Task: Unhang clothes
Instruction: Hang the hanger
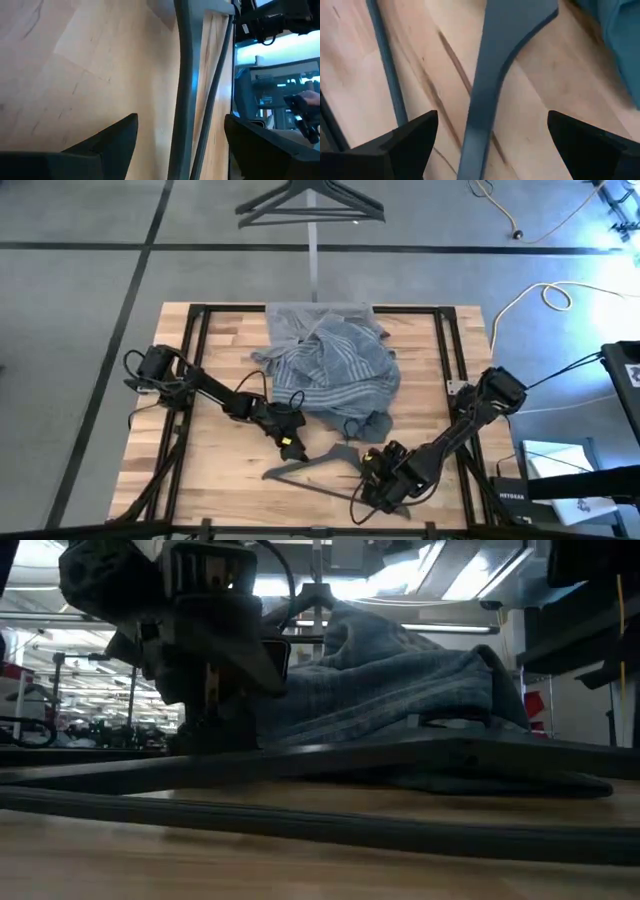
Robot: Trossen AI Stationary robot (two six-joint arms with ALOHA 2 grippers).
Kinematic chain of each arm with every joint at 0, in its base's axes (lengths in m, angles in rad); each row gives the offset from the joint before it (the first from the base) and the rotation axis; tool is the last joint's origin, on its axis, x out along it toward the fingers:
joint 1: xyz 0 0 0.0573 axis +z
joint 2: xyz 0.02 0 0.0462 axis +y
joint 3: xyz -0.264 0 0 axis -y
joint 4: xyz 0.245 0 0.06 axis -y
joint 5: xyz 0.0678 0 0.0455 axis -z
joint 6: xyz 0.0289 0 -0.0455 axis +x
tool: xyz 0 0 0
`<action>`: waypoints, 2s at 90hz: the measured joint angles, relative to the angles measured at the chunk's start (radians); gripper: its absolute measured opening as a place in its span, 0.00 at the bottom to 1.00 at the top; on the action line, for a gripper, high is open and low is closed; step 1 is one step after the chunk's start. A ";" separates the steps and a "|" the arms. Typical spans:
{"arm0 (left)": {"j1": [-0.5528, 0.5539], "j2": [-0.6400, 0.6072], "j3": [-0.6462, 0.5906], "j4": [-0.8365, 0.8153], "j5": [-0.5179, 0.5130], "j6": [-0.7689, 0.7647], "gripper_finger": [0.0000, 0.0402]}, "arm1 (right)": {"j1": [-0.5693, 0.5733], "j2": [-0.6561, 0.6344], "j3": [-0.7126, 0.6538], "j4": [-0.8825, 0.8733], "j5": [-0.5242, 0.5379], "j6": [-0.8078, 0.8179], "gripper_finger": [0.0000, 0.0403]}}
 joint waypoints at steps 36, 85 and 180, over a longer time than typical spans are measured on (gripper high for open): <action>-0.004 0.000 0.001 0.002 0.004 0.022 0.69 | -0.069 0.071 0.001 0.004 -0.168 -0.079 0.62; -0.021 -0.005 0.003 0.137 0.086 -0.052 0.69 | -0.069 0.070 0.061 -0.004 -0.168 -0.159 0.19; -0.056 -0.005 0.003 0.137 0.129 -0.083 0.69 | 0.005 0.070 0.290 -0.377 -0.243 -0.203 0.18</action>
